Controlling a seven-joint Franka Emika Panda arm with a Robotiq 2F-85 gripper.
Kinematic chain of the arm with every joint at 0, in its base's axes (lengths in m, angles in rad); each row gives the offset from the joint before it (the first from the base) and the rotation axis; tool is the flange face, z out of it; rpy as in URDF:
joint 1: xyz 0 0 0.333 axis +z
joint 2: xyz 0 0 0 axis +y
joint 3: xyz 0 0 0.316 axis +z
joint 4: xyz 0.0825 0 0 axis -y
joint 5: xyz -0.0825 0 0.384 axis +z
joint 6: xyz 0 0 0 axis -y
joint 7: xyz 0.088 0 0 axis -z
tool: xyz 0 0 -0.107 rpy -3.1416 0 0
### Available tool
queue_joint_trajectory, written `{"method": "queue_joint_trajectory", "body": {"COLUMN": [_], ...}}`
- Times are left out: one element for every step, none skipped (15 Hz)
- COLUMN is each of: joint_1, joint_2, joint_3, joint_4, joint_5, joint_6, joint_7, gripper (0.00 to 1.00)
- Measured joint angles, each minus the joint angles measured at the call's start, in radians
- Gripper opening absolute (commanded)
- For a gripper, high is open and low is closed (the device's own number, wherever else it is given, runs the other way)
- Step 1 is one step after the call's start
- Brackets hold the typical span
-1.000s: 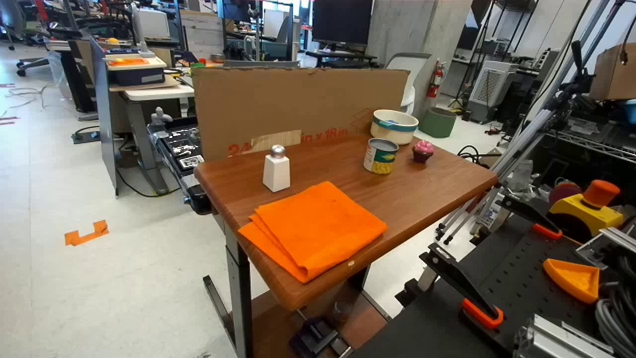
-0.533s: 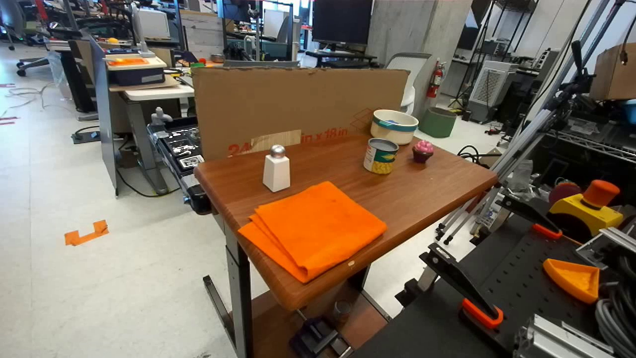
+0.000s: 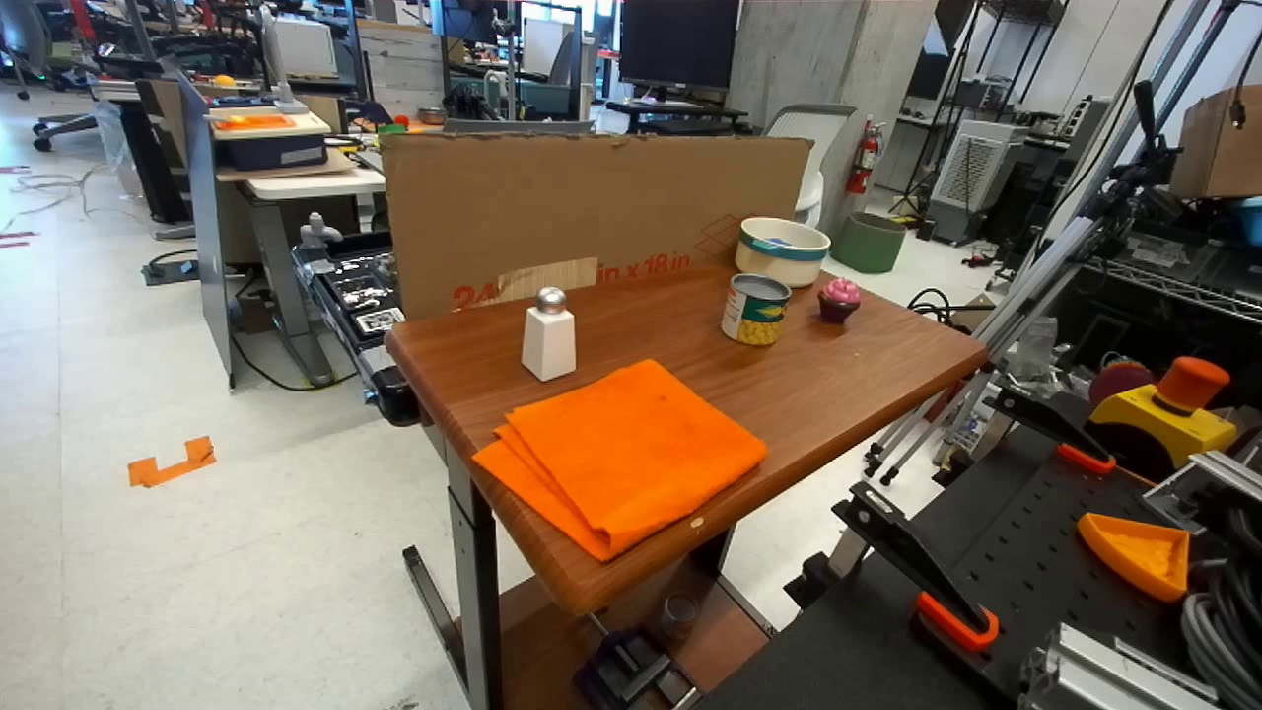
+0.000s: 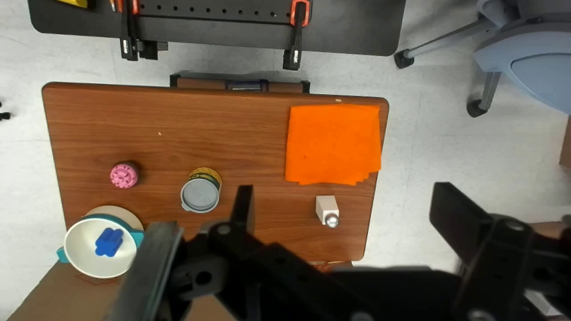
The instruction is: Pick up the salt cellar and put it on the right side of the table
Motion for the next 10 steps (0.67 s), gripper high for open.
{"method": "queue_joint_trajectory", "body": {"joint_1": [0.000, 0.000, 0.000, 0.000, 0.000, 0.000, 0.000, 0.000, 0.000, 0.000], "joint_2": [0.006, 0.016, 0.031, 0.051, 0.075, 0.101, 0.132, 0.166, 0.206, 0.250], "joint_3": [0.000, 0.001, 0.004, 0.008, 0.013, 0.019, 0.026, 0.032, 0.039, 0.045], "joint_4": [0.003, 0.010, 0.021, 0.032, 0.045, 0.056, 0.069, 0.082, 0.097, 0.113], "joint_5": [0.001, 0.001, 0.001, 0.001, 0.001, 0.000, 0.000, 0.000, 0.000, 0.001], "joint_6": [0.001, 0.002, 0.009, 0.021, 0.045, 0.074, 0.105, 0.134, 0.166, 0.201], "joint_7": [0.006, 0.016, 0.030, 0.045, 0.067, 0.090, 0.114, 0.138, 0.162, 0.186], "gripper": [1.00, 1.00, 1.00, 1.00, 1.00, 1.00, 1.00, 1.00, 1.00, 1.00]}}
